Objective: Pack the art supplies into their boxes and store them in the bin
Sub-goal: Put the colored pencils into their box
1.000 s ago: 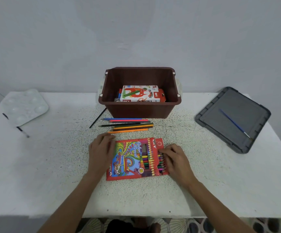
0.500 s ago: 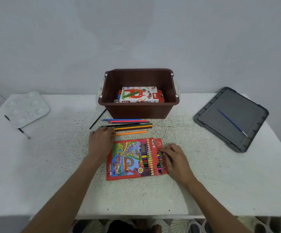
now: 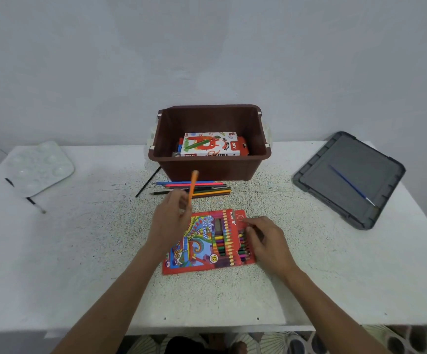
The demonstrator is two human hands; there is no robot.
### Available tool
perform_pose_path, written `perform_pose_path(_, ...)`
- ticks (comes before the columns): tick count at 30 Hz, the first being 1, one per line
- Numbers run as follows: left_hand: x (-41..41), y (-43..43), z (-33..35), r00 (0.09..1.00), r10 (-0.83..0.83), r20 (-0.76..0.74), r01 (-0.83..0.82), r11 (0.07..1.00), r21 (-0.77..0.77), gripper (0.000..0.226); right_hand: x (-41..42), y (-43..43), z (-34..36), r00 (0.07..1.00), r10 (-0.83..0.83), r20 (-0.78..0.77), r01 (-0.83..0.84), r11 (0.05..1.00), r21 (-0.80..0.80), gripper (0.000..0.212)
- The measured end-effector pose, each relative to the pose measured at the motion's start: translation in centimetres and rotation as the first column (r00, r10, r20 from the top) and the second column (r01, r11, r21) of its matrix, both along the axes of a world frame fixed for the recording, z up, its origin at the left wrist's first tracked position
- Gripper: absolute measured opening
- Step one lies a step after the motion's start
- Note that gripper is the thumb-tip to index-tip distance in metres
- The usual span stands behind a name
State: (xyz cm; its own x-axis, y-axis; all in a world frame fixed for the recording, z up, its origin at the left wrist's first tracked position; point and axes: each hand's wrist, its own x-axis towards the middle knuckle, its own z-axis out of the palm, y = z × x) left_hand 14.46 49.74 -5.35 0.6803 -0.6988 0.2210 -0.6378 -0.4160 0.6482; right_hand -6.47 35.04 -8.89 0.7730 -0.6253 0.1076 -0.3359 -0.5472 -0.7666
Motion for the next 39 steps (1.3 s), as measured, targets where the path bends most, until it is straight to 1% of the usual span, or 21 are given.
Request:
perform_pose_path(2,-1.7,-0.7,0.8,0.965,0.008,-0.263,-0.035,0.994,-0.101,0.014,0.5,0.2,0.6,0.999,-0.028,0.017,0.028,1.000,0.005,0.026)
perform_pose_path(3,-2.4,-1.0,1.0,0.939,-0.012,-0.342,-0.037,0.990,-0.136,0.014,0.8,0.4,1.0,0.999,-0.034,0.039,0.035,0.999,-0.026,0.027)
perform_pose_path(5,-3.5,-1.3,1.0,0.892,-0.068,-0.448,-0.009,0.986,-0.168,0.014,1.5,0.8,1.7,0.997,-0.019,0.074,0.028,0.993,-0.116,0.027)
perform_pose_path(9,-4.8,-1.6,1.2,0.825,-0.130,-0.550,0.030,0.982,-0.188,0.013,2.5,1.5,2.3,0.994,0.039,0.100,-0.008,0.959,-0.285,0.027)
perform_pose_path(11,-5.1,-1.7,1.3,0.811,-0.161,-0.563,0.043,0.975,-0.217,0.013,2.6,1.7,2.6,0.992,0.032,0.121,0.010,0.944,-0.331,0.028)
perform_pose_path(13,-5.1,-1.7,1.3,0.807,-0.180,-0.563,0.070,0.975,-0.211,0.013,2.4,1.8,2.7,0.992,0.033,0.121,0.013,0.933,-0.361,0.030)
perform_pose_path(14,-4.9,-1.5,1.1,0.814,-0.188,-0.550,0.093,0.976,-0.196,0.013,2.3,1.7,2.6,0.993,0.047,0.107,-0.003,0.926,-0.377,0.030)
perform_pose_path(15,-4.7,-1.1,1.0,0.844,-0.184,-0.504,0.118,0.980,-0.160,0.015,2.0,1.4,2.4,0.994,0.060,0.087,-0.020,0.917,-0.397,0.028)
perform_pose_path(16,-4.2,-0.6,0.6,0.897,-0.170,-0.407,0.132,0.984,-0.119,0.018,1.6,1.0,2.1,0.996,0.059,0.064,-0.027,0.907,-0.420,0.026)
perform_pose_path(17,-3.3,0.3,-0.1,0.950,-0.154,-0.273,0.137,0.987,-0.080,0.023,1.0,0.3,1.7,0.998,0.043,0.045,-0.019,0.898,-0.439,0.022)
perform_pose_path(18,-2.3,1.4,-0.9,0.980,-0.131,-0.150,0.128,0.991,-0.030,0.032,0.3,-0.6,1.4,0.999,0.016,0.029,0.000,0.887,-0.461,0.017)
perform_pose_path(19,-1.2,2.9,-1.9,0.993,-0.096,-0.065,0.098,0.995,0.036,0.044,-0.7,-1.6,1.1,1.000,-0.023,0.011,0.025,0.874,-0.486,0.014)
perform_pose_path(20,-0.1,4.4,-2.9,0.999,-0.050,-0.020,0.052,0.993,0.103,0.055,-1.8,-2.7,0.9,0.998,-0.065,-0.016,0.048,0.860,-0.508,0.015)
perform_pose_path(21,0.8,5.8,-3.9,1.000,-0.009,0.002,0.008,0.988,0.154,0.064,-3.1,-3.8,0.8,0.993,-0.108,-0.044,0.068,0.845,-0.530,0.015)
perform_pose_path(23,1.7,8.2,-5.1,1.000,0.020,0.023,-0.024,0.983,0.182,0.074,-5.6,-6.0,1.0,0.981,-0.177,-0.084,0.096,0.809,-0.580,0.015)
perform_pose_path(25,1.9,9.0,-5.6,0.999,0.004,0.046,-0.012,0.987,0.163,0.076,-7.6,-7.8,1.4,0.969,-0.223,-0.108,0.108,0.774,-0.624,0.015)
perform_pose_path(28,2.1,8.7,-5.9,0.992,-0.024,0.120,0.007,0.990,0.144,0.072,-8.8,-9.2,2.0,0.961,-0.247,-0.124,0.108,0.748,-0.655,0.016)
perform_pose_path(31,2.2,8.6,-6.2,0.992,-0.016,0.123,-0.002,0.989,0.146,0.063,-8.5,-9.6,2.5,0.968,-0.220,-0.120,0.079,0.723,-0.687,0.015)
perform_pose_path(34,2.2,8.8,-6.5,0.990,-0.027,0.138,0.007,0.990,0.143,0.060,-7.7,-9.6,2.5,0.971,-0.195,-0.142,0.031,0.685,-0.728,0.015)
perform_pose_path(39,2.3,8.8,-6.7,0.990,-0.025,0.139,0.004,0.990,0.143,0.061,-5.4,-7.6,1.9,0.980,-0.109,-0.164,-0.044,0.689,-0.724,0.017)
